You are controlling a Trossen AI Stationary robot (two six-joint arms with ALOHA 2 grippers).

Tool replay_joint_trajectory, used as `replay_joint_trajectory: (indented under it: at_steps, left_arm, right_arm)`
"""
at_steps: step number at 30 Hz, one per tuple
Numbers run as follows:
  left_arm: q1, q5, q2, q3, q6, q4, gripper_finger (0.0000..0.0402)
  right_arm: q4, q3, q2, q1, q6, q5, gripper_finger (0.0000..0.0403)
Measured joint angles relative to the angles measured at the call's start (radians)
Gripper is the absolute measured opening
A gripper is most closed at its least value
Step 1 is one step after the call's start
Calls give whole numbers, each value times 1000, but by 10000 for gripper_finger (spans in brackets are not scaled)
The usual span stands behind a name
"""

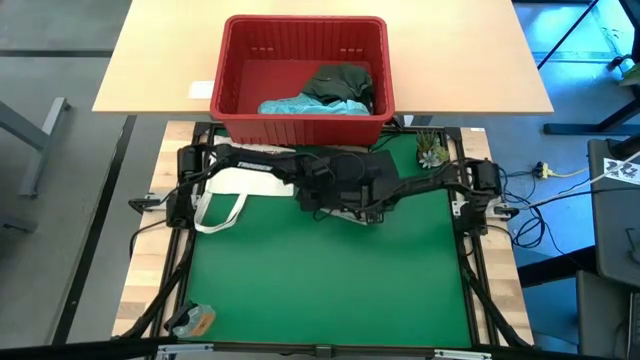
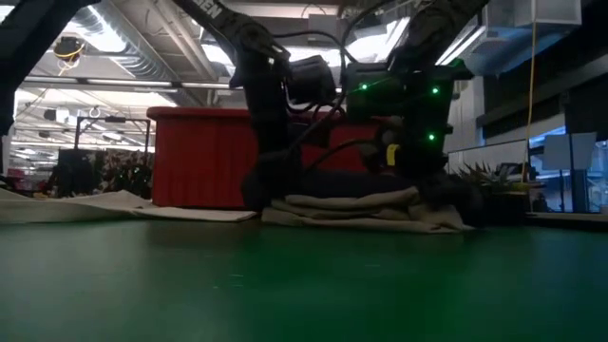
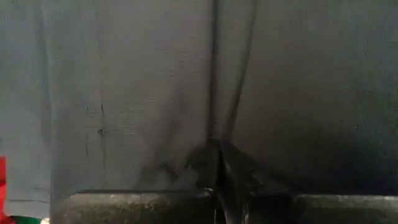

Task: Fold Laundry from Bin
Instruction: Stack the folded black shorts on top of the folded light brown shorts

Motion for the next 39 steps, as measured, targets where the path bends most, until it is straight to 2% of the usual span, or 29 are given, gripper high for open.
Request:
replay_joint_trajectory:
  at_steps: [5,19,32,35,39]
  left_arm:
    - [7,51,-36,0,25,-9,0]
    - [10,49,-159,0,77,-50,0]
    - [35,53,-184,0,79,-45,0]
    - [34,53,-184,0,79,-44,0]
    - [35,57,-184,0,79,-34,0]
  right_arm:
    - [-7,-2,-90,-5,-19,-40,12]
    - [-77,-1,-292,-4,-21,-39,12]
    - [-35,0,-305,-4,-21,-63,13]
    - [-35,0,-305,-4,-4,-63,27]
    - [-35,0,-305,-4,13,-63,84]
